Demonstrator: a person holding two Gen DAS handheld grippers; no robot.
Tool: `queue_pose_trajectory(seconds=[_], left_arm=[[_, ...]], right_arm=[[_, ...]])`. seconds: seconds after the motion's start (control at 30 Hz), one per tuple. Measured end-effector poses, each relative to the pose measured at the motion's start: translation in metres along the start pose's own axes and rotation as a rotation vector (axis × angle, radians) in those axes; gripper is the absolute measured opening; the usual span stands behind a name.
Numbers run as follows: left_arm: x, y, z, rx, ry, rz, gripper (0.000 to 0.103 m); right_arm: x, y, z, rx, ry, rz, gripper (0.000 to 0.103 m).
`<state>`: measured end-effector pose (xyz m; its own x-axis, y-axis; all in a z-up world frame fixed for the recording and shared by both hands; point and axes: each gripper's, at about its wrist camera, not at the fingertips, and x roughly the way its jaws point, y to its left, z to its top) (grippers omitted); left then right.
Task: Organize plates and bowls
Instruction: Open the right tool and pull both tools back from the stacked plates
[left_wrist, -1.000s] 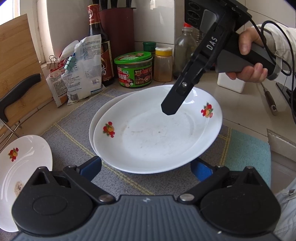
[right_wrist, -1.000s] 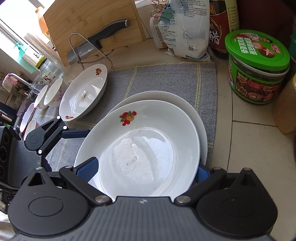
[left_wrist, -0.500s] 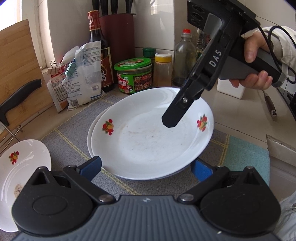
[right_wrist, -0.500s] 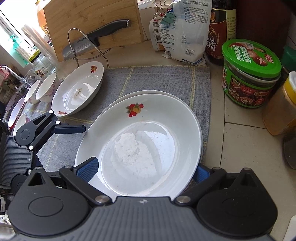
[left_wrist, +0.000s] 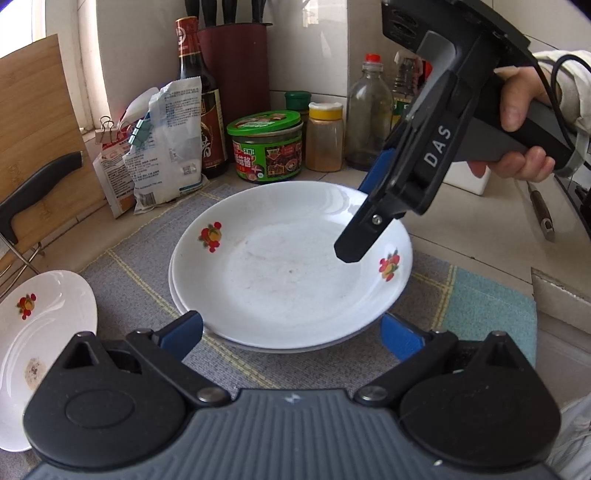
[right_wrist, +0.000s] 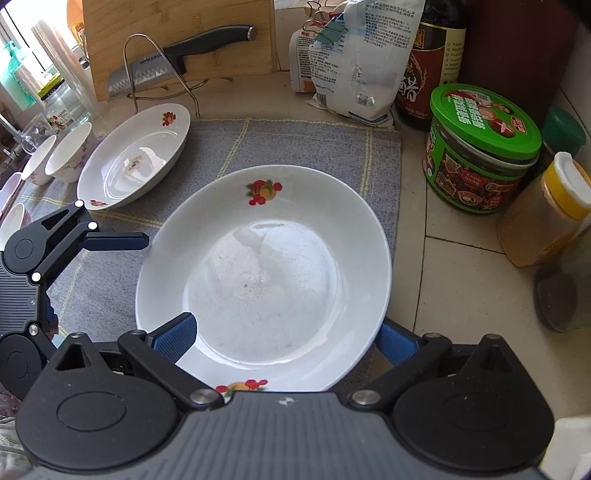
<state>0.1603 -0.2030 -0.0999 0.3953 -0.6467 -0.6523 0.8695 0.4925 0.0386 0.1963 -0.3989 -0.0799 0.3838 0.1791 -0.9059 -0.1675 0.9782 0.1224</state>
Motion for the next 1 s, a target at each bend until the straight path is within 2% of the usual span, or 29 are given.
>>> queue_pose_trajectory(seconds=[0.2,0.53,0.73,1.0], left_arm=[[-0.004,0.001,0.001,-0.015,-0.013,0.007,0.102],[-0.026,-0.005,0.000,-0.041,-0.050,0.067,0.102],[-0.047,-0.002,0.002,-0.106,-0.071,0.156,0.102],[-0.073,0.013,-0.003,-0.265,-0.054,0.339,0.102]], right_arm=[[-0.007,0.006,-0.005,-0.026,-0.031,-0.012,0.103],[-0.016,0.028,-0.012,-0.068,-0.087,-0.066,0.103],[-0.023,0.043,-0.016,-0.060,-0.146,-0.091,0.103],[-0.028,0.064,-0.025,-0.049,-0.265,-0.129,0.103]])
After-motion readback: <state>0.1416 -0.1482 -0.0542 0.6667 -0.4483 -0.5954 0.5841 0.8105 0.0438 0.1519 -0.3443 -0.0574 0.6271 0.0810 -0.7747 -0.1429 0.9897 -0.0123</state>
